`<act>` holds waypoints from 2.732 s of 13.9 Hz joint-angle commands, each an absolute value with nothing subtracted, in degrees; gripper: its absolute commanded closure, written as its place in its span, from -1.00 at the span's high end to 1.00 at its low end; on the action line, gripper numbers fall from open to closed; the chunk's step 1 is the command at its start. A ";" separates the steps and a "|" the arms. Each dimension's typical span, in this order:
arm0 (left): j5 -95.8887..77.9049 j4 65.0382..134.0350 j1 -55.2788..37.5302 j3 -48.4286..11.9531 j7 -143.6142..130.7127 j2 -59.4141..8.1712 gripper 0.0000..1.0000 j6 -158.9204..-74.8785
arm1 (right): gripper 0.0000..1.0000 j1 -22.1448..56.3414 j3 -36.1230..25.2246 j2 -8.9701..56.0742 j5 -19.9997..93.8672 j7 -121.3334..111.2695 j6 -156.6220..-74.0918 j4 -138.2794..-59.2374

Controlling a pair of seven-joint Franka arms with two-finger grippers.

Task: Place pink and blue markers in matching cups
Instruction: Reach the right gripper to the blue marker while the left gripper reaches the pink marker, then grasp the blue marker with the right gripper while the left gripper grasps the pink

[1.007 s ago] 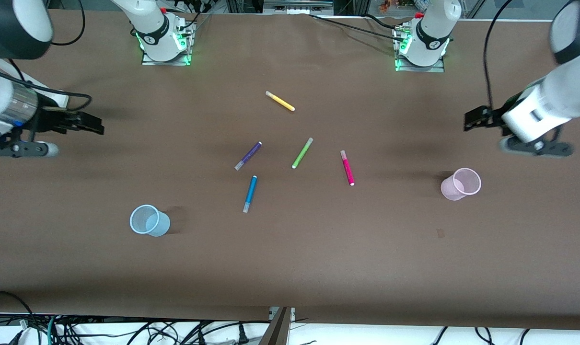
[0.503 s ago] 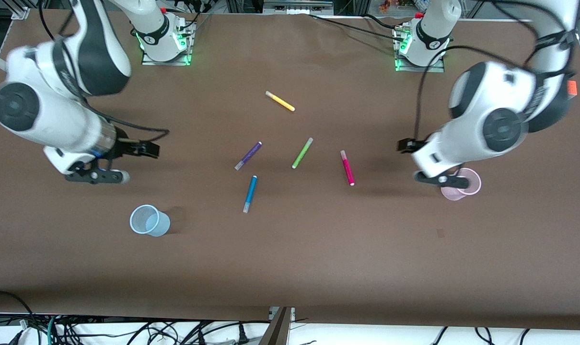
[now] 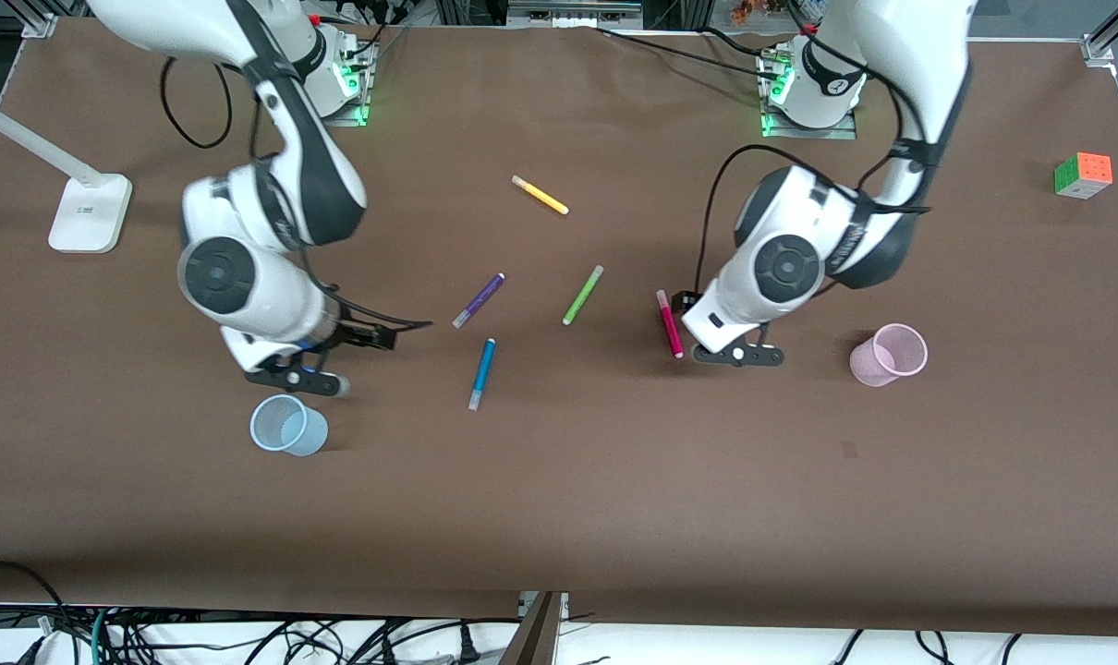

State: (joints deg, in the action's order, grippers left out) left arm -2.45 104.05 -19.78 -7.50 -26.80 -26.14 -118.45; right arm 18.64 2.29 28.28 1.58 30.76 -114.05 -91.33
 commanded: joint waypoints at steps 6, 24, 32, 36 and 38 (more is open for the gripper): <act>-3.16 114.26 -24.61 -7.82 -34.98 -29.52 1.00 -136.23 | 0.99 23.38 2.02 36.38 -0.26 41.29 -123.12 -89.91; -2.73 113.38 -24.97 -8.53 -33.84 -28.49 -0.55 -131.07 | -0.16 29.44 2.02 47.20 -0.35 46.58 -136.49 -87.71; -2.19 100.29 -19.34 -7.91 -21.18 -27.42 -0.52 -104.93 | -1.00 27.52 1.58 45.88 0.09 41.66 -135.79 -87.63; -2.37 101.51 -22.15 -8.44 -23.63 -32.51 -0.09 -116.54 | -1.00 24.88 1.58 42.37 0.18 38.60 -125.90 -84.13; -2.37 101.60 -23.37 -8.53 -24.52 -33.83 -0.09 -120.13 | -1.00 22.78 1.58 40.44 0.44 35.08 -116.68 -80.26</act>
